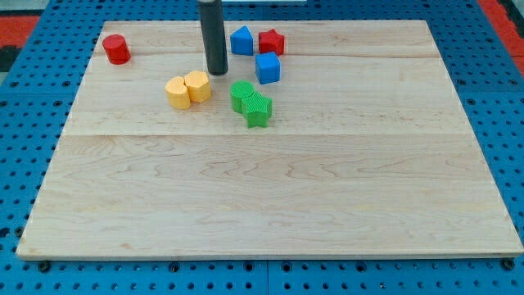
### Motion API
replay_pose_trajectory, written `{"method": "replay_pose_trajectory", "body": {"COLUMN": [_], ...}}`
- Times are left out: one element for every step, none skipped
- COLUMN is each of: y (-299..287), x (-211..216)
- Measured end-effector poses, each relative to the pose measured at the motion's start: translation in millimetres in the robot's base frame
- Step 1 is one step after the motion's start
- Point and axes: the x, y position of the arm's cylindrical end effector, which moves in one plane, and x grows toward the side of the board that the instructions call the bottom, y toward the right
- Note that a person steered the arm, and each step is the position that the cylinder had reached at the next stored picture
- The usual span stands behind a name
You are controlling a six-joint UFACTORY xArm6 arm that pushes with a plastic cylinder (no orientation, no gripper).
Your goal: Move both the blue blocks to the top right side of the green circle
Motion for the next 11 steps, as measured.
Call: {"method": "replay_pose_trajectory", "body": {"y": [-36,-64,-69,-27,24,28,63,94,123,140,98], "x": [16,19,38,-4,-29,-29,-42,-61,-83,-110,-136]}}
